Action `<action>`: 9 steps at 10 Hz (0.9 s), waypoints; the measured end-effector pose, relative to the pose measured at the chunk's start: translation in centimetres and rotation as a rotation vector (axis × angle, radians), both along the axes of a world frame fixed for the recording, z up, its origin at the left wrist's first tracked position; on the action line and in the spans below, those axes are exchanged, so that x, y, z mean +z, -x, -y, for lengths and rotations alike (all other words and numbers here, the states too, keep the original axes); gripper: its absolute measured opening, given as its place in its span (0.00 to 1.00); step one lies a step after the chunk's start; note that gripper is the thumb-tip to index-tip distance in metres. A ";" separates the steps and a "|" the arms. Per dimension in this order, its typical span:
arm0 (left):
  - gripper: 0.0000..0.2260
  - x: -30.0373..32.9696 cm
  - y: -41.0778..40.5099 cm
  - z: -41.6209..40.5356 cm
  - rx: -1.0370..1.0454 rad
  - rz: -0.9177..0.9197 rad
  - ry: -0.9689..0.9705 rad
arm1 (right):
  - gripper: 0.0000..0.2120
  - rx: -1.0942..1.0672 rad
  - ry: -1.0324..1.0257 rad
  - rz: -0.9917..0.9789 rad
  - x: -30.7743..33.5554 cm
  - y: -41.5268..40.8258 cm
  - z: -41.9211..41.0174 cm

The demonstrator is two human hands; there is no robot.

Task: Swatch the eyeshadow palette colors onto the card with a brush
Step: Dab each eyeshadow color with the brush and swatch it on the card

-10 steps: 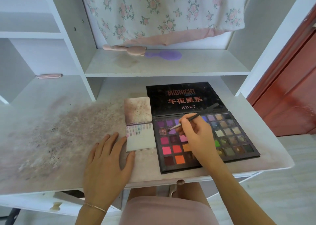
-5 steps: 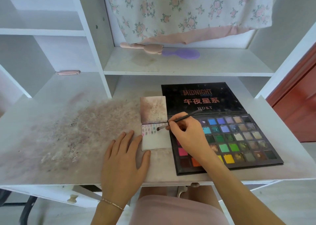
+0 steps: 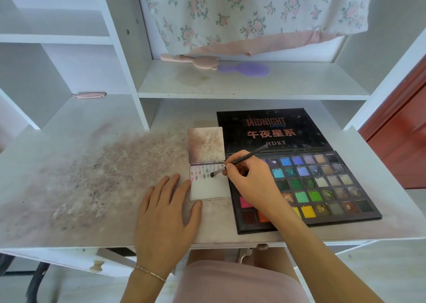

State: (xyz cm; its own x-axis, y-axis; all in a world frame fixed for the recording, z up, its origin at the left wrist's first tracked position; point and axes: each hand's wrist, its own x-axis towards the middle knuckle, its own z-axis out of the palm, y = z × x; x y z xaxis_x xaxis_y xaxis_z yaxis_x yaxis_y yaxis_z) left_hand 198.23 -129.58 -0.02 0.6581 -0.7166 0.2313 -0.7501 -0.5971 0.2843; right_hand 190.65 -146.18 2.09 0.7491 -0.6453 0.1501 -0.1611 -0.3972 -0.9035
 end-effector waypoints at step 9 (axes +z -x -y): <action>0.25 -0.1 0.0 0.1 0.001 -0.001 -0.003 | 0.11 0.007 0.003 -0.017 0.0 0.0 0.0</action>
State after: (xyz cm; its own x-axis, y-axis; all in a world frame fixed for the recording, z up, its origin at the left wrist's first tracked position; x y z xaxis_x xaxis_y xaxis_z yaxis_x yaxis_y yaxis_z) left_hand 198.27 -129.66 -0.12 0.6589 -0.7166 0.2288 -0.7493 -0.5986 0.2831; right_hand 190.60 -146.22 2.12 0.7561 -0.6395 0.1392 -0.1737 -0.4010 -0.8994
